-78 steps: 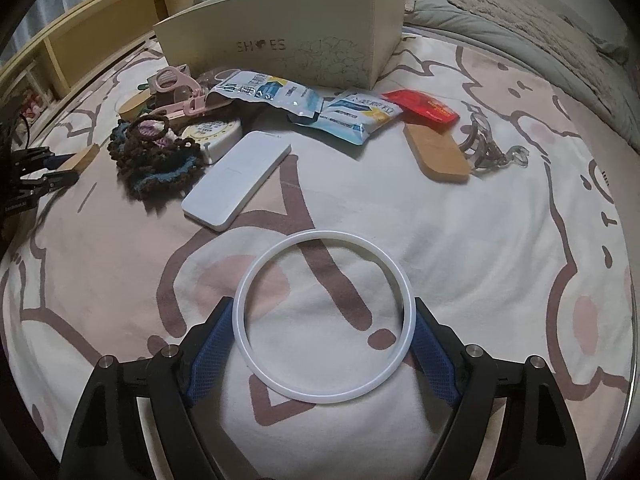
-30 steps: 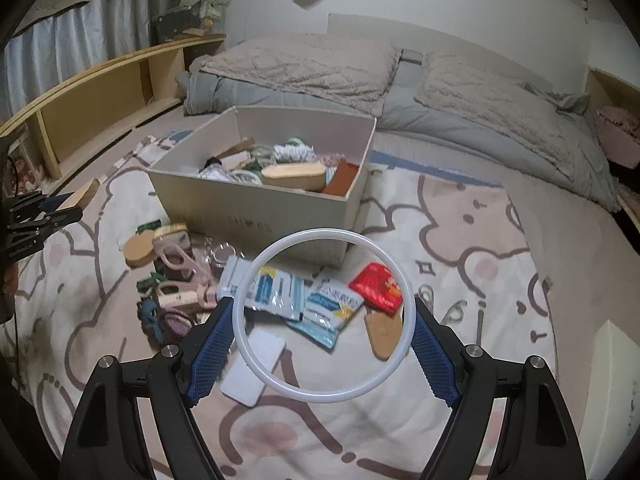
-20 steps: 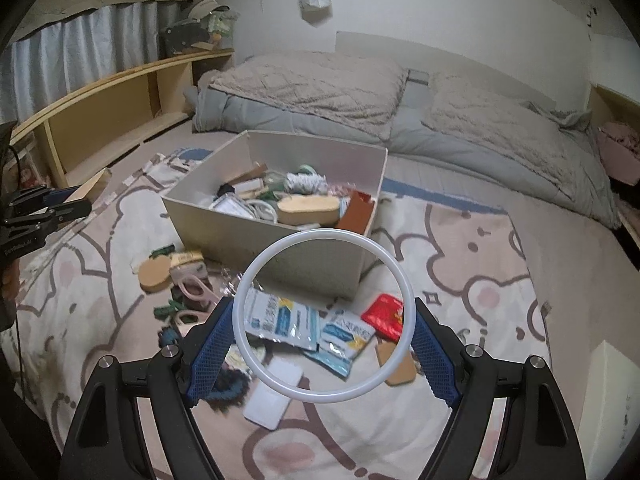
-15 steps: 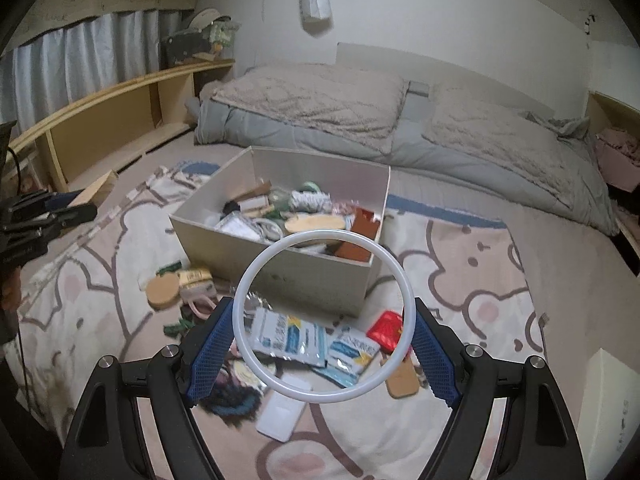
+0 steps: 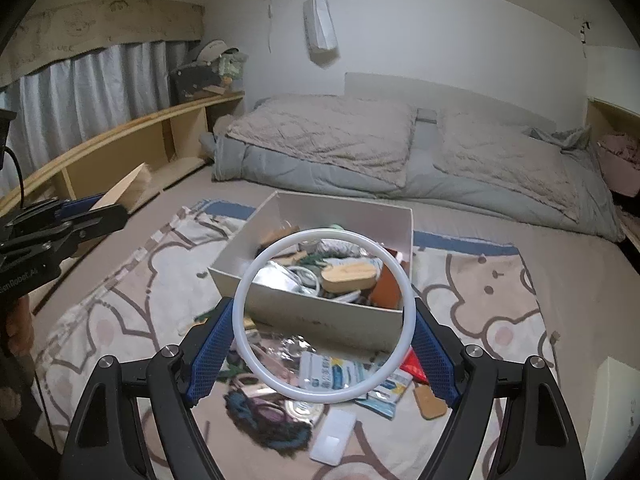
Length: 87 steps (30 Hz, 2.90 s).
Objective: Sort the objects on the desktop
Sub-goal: 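Carry the wooden piece and the ring over the white box with both tools, then open the left tool to drop the wooden piece into the box, then lower the white ring into the box and open the right tool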
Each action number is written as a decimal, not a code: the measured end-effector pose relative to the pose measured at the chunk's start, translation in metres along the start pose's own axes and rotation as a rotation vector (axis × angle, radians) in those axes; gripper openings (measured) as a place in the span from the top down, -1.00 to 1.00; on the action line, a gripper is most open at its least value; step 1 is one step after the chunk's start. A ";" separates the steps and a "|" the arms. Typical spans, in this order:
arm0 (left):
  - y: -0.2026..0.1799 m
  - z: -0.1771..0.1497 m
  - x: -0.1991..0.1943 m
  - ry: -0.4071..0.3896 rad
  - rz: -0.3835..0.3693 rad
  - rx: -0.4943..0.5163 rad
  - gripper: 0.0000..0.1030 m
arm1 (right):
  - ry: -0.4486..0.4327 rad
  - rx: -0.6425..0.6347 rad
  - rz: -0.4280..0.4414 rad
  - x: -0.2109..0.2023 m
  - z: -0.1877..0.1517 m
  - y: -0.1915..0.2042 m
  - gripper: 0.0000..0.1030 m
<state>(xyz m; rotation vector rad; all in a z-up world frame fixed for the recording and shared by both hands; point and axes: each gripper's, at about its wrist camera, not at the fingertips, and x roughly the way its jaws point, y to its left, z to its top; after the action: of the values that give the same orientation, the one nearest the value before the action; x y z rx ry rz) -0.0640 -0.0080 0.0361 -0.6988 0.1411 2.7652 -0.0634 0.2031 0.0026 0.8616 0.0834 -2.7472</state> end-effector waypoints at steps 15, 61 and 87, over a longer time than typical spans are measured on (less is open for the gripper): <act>-0.002 0.039 0.059 -0.011 0.048 -0.045 0.35 | -0.020 0.099 0.011 0.014 0.016 -0.001 -0.63; 0.063 -0.015 0.302 0.337 0.023 -0.138 0.34 | 0.096 0.206 -0.005 0.171 0.055 -0.047 -0.63; 0.083 -0.029 0.309 0.343 -0.004 -0.151 -0.18 | 0.121 0.267 -0.004 0.210 0.056 -0.056 -0.63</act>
<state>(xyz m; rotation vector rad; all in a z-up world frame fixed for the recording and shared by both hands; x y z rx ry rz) -0.3359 -0.0151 -0.1355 -1.2076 -0.0009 2.6477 -0.2756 0.2017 -0.0721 1.0962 -0.2655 -2.7478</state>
